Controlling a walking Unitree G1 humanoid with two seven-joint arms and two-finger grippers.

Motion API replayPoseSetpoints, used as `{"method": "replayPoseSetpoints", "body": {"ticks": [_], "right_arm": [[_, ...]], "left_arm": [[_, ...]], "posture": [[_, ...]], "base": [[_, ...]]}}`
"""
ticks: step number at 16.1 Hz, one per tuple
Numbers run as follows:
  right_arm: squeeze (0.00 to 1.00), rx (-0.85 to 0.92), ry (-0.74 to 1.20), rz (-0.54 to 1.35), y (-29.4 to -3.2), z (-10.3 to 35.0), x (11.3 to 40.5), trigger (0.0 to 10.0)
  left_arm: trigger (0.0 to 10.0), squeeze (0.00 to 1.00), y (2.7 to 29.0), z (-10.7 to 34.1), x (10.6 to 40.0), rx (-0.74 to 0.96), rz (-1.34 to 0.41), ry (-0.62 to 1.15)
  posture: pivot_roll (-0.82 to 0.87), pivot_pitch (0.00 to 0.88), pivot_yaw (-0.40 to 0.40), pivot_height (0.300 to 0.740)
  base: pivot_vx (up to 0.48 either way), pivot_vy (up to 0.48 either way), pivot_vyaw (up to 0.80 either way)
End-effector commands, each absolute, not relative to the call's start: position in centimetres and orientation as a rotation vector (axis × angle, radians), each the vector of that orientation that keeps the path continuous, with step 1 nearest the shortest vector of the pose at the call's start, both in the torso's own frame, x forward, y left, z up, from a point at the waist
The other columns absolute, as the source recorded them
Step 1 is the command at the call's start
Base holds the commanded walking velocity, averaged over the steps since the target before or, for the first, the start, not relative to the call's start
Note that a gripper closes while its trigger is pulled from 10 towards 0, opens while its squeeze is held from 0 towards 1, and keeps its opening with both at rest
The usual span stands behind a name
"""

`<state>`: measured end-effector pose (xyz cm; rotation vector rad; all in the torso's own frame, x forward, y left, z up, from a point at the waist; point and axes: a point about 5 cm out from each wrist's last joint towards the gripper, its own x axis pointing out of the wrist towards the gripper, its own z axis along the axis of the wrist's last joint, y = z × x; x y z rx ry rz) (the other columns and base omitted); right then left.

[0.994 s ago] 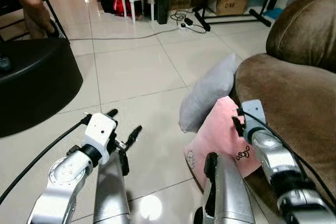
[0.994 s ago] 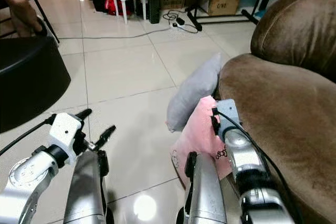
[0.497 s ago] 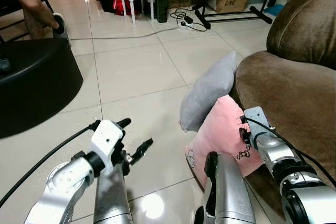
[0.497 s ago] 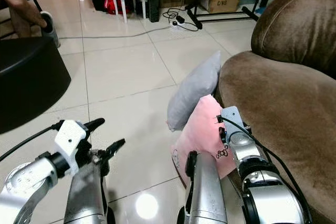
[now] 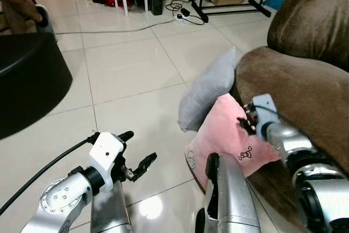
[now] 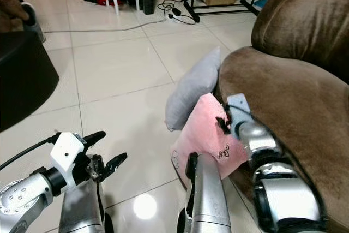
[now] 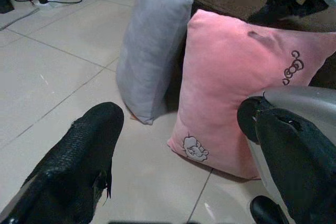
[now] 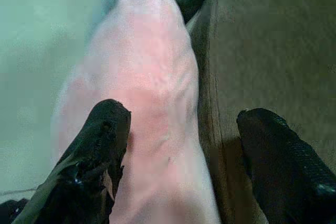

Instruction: Move the pillow to the sofa from floor

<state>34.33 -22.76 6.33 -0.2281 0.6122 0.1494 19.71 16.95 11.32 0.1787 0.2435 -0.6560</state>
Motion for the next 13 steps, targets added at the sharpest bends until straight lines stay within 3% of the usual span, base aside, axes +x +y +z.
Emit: {"method": "replayPoseSetpoints", "body": {"ticks": [1, 2, 3, 4, 5, 6, 13], "right_arm": [[0.20, -0.233, 0.624, 0.183, -23.1, 6.7, 34.4, 10.0], [0.20, -0.233, 0.624, 0.183, -23.1, 6.7, 34.4, 10.0], [1.00, -0.253, 0.644, 0.204, -23.5, 7.0, 34.4, 10.0], [1.00, -0.267, 0.654, 0.212, -23.7, 7.0, 34.3, 10.0], [0.06, -0.344, 0.705, 0.227, -23.7, 6.3, 33.9, 10.0], [0.00, -0.367, 0.723, 0.227, -23.7, 6.0, 33.7, 10.0], [0.00, -0.402, 0.898, 0.230, -22.6, 2.2, 31.2, 10.0]], "left_arm": [[10.0, 0.00, 16.9, 11.4, 19.5, 0.171, -0.656, 0.250], [10.0, 0.00, 16.9, 11.4, 19.5, 0.171, -0.656, 0.250], [10.0, 0.00, 16.8, 11.4, 19.5, 0.170, -0.667, 0.257], [10.0, 0.00, 16.7, 11.3, 19.5, 0.169, -0.675, 0.261], [10.0, 0.00, 16.5, 11.3, 19.4, 0.160, -0.707, 0.279], [10.0, 0.00, 16.5, 11.2, 19.4, 0.156, -0.718, 0.285], [10.0, 0.00, 16.4, 11.4, 19.2, 0.154, -0.806, 0.310]], "posture": [[0.00, 0.074, -0.060, 0.428], [0.00, 0.074, -0.060, 0.428], [0.00, 0.075, -0.056, 0.428], [0.00, 0.075, -0.053, 0.428], [-0.01, 0.073, -0.044, 0.428], [-0.01, 0.073, -0.044, 0.428], [0.00, 0.043, -0.049, 0.428]], "base": [[0.000, 0.000, 0.00], [0.000, 0.000, 0.00], [0.000, 0.000, 0.00], [0.000, 0.000, 0.00], [0.000, 0.000, 0.00], [0.000, 0.000, 0.00], [0.000, 0.000, 0.00]]}}
